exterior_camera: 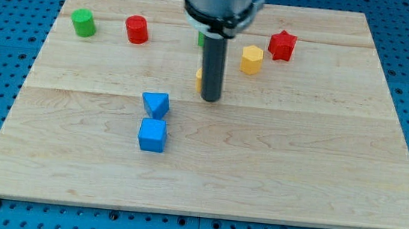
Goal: Move the blue blocks parallel to each other
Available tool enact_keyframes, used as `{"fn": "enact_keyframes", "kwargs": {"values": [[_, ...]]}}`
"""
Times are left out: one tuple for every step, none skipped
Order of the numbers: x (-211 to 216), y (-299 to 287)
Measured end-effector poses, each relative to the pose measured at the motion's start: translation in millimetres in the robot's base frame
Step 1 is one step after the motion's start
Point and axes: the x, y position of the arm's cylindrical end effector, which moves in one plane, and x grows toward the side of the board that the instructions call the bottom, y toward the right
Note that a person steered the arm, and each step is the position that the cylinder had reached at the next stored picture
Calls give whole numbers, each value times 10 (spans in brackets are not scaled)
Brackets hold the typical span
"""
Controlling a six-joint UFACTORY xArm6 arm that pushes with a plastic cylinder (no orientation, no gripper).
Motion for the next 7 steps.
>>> {"fn": "enact_keyframes", "kwargs": {"values": [[444,-303],[495,-833],[495,-811],[469,-828],[319,-869],[619,-529],[1103,-475]]}}
